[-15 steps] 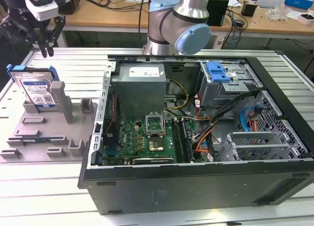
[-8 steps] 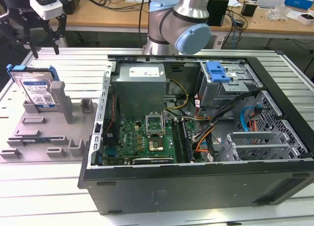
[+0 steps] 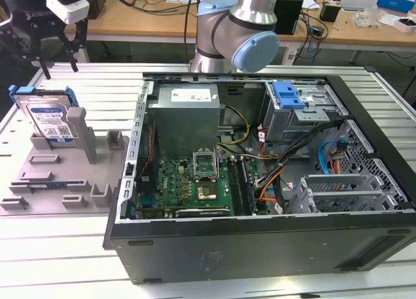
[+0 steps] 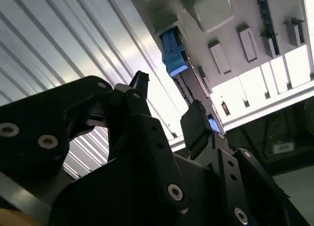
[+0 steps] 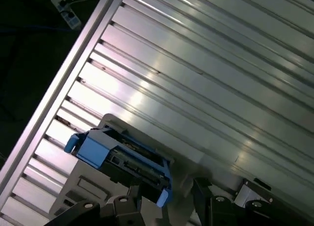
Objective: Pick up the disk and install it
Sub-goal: 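Pick up the disk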
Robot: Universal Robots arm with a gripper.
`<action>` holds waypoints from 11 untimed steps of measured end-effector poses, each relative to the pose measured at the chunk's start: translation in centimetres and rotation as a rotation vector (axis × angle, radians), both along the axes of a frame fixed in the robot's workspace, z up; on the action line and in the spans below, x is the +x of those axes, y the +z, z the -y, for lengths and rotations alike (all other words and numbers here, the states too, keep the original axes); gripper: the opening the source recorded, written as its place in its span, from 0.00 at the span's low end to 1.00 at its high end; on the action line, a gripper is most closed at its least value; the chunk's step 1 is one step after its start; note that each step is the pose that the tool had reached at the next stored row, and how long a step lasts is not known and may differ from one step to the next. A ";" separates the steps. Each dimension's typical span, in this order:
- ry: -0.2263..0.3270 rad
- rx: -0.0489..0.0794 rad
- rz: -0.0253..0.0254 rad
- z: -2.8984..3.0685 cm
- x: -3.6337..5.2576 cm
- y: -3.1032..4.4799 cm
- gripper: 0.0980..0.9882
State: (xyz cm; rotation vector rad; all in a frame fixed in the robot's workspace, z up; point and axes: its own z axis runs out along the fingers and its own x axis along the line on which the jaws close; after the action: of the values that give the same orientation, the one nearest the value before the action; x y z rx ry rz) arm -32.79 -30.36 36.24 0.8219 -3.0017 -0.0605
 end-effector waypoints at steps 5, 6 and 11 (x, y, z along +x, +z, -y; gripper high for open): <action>0.112 0.000 -0.0001 0.00 0.00 -0.05 0.50; 0.141 0.000 0.0000 0.00 0.00 -0.06 0.50; 0.254 0.000 0.0001 0.00 0.00 -0.11 0.50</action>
State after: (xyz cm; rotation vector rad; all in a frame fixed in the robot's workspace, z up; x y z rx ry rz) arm -32.79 -30.36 36.13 1.1944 -2.8690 -0.0539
